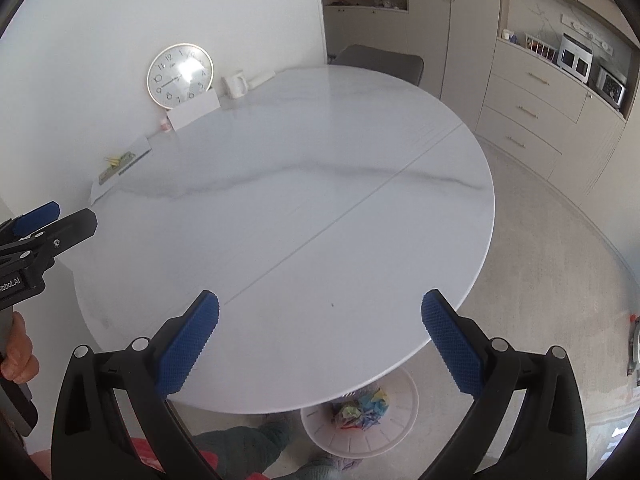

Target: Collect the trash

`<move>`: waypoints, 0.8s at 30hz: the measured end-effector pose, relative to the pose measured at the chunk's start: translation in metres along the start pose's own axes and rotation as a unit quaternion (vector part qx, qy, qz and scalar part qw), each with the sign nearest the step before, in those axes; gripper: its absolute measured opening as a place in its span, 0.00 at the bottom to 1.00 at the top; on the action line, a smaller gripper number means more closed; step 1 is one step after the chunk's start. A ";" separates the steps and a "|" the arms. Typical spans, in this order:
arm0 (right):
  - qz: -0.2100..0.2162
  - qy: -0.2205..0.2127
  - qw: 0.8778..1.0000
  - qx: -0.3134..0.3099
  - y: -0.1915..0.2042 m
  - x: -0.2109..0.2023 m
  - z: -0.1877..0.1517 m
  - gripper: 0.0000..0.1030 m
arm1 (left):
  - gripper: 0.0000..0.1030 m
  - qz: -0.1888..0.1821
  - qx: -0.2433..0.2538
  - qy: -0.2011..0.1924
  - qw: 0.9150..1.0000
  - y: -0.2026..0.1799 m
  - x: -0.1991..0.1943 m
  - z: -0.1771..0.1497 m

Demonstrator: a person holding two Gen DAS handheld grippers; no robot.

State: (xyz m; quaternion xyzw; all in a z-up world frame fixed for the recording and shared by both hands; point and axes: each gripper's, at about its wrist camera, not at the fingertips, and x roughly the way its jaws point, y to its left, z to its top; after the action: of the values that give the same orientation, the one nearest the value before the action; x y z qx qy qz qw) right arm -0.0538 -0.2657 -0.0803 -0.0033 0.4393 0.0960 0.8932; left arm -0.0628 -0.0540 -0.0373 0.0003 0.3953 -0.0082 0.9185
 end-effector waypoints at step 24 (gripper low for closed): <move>-0.049 -0.099 0.994 0.000 -0.009 -0.049 0.056 0.98 | 0.92 -0.018 0.020 -0.087 0.996 -0.014 -0.034 0.052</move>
State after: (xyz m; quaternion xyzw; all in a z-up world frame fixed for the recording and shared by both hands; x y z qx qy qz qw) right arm -0.0376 -0.2772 -0.0082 -0.0153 0.3480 0.0520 0.9359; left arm -0.0483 -0.0682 0.0230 0.0109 0.3139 -0.0329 0.9488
